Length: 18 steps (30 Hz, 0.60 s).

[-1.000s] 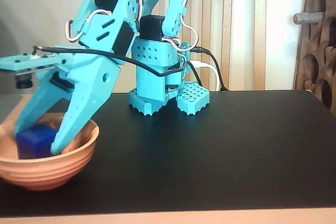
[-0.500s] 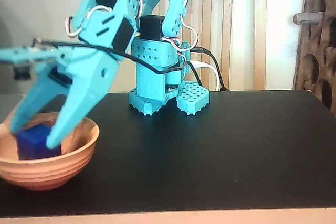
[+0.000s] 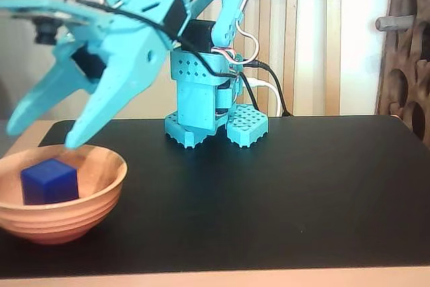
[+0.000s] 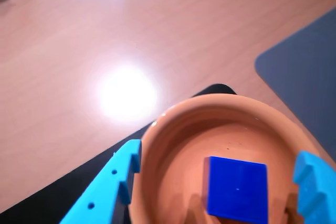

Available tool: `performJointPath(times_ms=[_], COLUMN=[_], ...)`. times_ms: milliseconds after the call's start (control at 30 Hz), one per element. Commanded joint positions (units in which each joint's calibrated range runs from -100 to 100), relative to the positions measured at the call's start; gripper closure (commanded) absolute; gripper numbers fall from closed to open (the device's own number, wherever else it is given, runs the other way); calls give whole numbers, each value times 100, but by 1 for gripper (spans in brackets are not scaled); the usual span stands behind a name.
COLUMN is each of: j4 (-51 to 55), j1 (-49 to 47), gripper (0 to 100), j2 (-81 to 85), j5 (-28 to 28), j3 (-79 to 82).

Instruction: Place the blue cube in the orange bowl.

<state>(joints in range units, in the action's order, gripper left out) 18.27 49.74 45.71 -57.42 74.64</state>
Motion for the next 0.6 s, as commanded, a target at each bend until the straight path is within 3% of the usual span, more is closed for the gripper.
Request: performJointPath(times_ms=[0,300,567], j4=[315,359,359], j1=[-531,-1454,-2858], gripper=[67,67,67], j2=[657,921,1117], j5=[-17,-17,-17], j3=[-431,-431,-431])
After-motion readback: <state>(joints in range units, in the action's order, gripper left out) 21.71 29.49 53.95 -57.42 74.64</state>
